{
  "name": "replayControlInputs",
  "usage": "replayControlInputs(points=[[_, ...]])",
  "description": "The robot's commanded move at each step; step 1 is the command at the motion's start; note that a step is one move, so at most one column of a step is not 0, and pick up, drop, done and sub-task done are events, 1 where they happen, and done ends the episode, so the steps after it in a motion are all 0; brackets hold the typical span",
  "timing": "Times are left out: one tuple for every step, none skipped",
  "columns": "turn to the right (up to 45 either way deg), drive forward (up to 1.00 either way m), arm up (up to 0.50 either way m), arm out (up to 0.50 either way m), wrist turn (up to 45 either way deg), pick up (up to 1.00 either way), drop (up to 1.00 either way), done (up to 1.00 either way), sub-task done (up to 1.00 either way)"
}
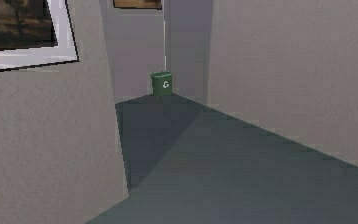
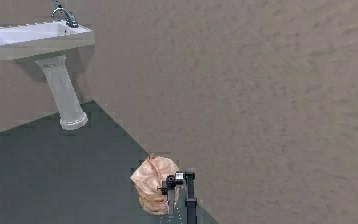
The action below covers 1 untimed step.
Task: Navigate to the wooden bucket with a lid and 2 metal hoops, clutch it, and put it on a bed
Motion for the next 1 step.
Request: replayControlInputs(points=[[0.0, 0.00, 0.00, 0.02, 0.0, 0.00, 0.00, 0.00, 0.00]])
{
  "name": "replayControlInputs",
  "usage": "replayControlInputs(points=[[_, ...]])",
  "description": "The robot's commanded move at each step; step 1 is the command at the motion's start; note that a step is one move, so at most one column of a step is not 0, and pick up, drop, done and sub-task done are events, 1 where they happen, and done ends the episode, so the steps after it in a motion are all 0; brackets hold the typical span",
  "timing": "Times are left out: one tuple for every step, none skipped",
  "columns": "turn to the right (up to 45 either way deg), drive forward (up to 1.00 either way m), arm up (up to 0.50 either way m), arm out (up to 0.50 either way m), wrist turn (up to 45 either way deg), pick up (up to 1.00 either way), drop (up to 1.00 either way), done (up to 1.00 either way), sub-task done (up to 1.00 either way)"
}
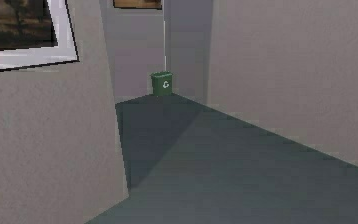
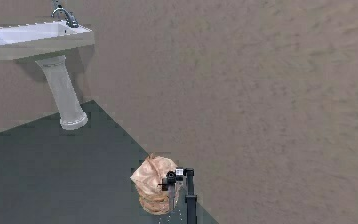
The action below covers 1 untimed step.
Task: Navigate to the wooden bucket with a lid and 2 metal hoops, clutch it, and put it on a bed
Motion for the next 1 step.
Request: replayControlInputs(points=[[0.0, 0.00, 0.00, 0.00, 45.0, 0.00, 0.00, 0.00, 0.00]])
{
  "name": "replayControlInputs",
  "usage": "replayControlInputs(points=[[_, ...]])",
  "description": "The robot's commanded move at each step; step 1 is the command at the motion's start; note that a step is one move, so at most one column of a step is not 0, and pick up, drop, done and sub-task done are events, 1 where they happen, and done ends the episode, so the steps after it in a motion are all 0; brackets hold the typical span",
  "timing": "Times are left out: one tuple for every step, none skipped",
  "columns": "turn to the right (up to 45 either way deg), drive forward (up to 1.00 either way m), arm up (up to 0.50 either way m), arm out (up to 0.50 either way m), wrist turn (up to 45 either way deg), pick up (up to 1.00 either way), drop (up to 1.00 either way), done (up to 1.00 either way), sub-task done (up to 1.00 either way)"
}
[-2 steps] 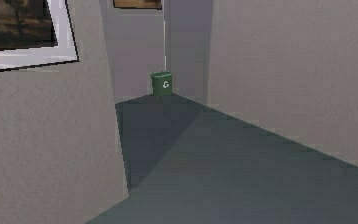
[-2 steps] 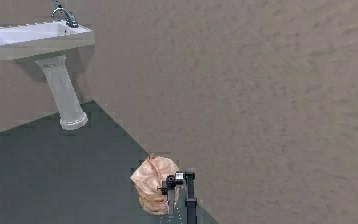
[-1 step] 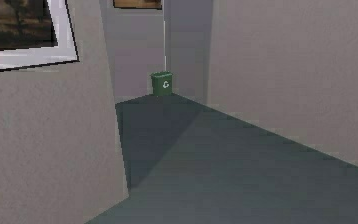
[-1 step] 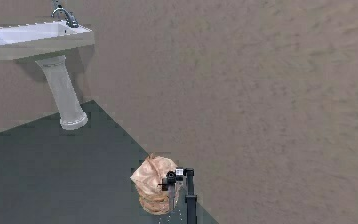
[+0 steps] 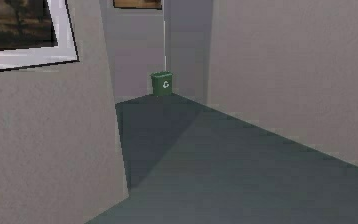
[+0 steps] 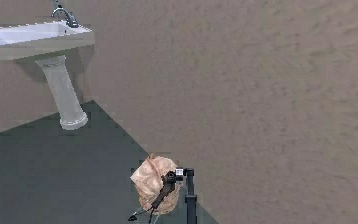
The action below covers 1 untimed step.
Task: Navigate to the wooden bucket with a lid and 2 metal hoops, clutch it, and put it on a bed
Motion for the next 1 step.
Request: replayControlInputs(points=[[0.0, 0.00, 0.00, 0.00, 45.0, 0.00, 0.00, 0.00, 0.00]])
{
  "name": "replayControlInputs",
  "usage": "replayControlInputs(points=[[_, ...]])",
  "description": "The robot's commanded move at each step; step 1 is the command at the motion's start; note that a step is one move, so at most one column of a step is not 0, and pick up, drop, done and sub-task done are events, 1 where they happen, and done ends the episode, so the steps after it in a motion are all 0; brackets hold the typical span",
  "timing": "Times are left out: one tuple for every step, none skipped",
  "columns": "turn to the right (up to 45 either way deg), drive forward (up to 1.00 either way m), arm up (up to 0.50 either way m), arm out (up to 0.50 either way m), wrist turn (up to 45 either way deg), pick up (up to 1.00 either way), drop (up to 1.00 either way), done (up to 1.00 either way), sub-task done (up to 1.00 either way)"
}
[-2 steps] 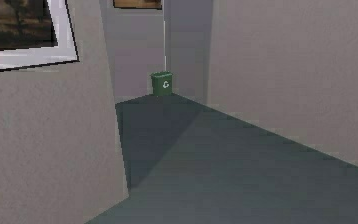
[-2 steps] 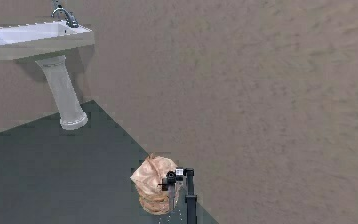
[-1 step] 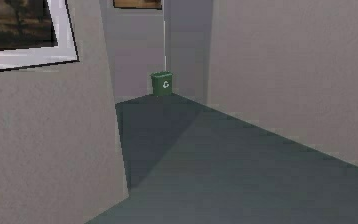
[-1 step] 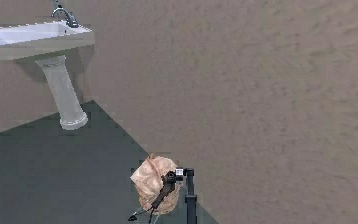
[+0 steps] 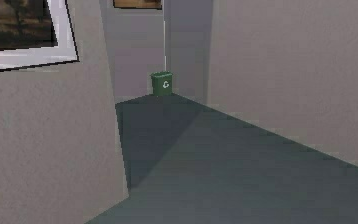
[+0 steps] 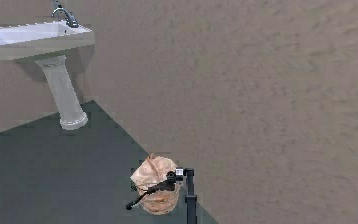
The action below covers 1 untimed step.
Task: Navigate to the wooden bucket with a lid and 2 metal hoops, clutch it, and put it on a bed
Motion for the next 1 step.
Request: replayControlInputs(points=[[0.0, 0.00, 0.00, 0.00, 45.0, 0.00, 0.00, 0.00, 0.00]])
